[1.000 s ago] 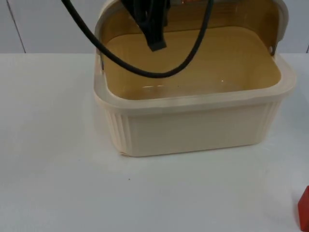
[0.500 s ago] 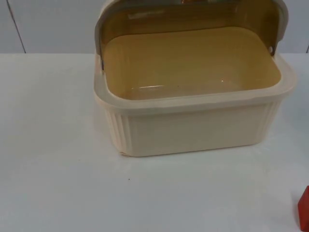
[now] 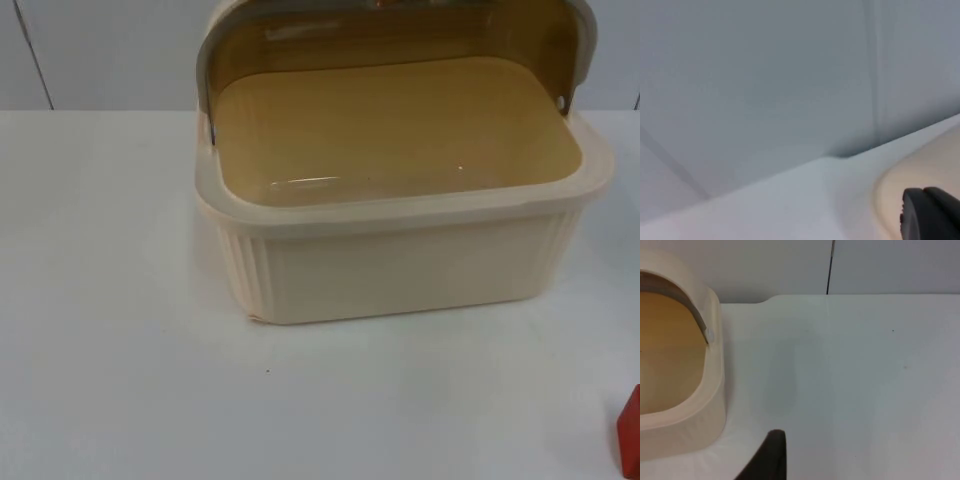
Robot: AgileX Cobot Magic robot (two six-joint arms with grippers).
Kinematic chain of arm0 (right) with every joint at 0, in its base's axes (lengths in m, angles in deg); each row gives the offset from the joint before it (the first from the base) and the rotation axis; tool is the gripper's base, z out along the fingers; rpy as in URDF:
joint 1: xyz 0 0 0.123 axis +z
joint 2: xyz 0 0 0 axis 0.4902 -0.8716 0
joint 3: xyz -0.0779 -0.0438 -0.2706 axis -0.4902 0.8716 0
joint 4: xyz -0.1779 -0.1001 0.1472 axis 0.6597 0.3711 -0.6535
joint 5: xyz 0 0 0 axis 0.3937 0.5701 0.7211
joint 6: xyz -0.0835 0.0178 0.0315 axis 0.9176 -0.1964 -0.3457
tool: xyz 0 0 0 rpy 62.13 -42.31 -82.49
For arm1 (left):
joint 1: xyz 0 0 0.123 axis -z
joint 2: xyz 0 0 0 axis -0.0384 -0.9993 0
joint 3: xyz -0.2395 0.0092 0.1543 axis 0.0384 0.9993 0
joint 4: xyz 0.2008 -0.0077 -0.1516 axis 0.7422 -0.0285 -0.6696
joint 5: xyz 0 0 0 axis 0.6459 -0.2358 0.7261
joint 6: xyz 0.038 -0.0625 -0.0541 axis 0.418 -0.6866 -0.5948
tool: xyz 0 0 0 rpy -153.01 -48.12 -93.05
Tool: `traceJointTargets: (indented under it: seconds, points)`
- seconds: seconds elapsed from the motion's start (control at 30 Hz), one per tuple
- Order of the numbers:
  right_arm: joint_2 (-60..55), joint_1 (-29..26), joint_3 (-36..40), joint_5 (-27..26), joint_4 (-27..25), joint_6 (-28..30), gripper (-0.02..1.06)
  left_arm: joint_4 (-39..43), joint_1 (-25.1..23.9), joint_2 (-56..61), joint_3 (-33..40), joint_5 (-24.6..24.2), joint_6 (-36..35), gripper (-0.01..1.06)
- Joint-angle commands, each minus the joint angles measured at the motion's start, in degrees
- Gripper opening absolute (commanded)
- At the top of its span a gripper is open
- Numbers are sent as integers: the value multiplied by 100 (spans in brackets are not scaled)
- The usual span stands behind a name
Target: Open the box lid with the left hand, place the block into the box with the right hand, then close the box lid with the left hand.
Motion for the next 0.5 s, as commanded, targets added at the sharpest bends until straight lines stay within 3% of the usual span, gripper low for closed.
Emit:
traceJointTargets:
  seconds: [0.0,0.13,0.27,0.37,0.4,0.47]
  points:
    - [2,25,-53,6,-11,0,105,-55,-358,264,455,48,-386,0]
    - [2,25,-53,-4,-11,0,105,-55,-1026,865,1550,539,-869,0]
    - [2,25,-53,-5,2,-21,105,-31,-1187,1142,2066,711,-1265,0]
    - [2,25,-53,-15,-13,-22,105,105,-1140,1194,2089,386,-1541,17]
    - [2,25,-53,-15,-13,-22,105,105,-1140,1194,2089,386,-1541,17]
    - [2,25,-53,-15,-13,-22,105,217,-1101,1194,2089,282,-1510,45]
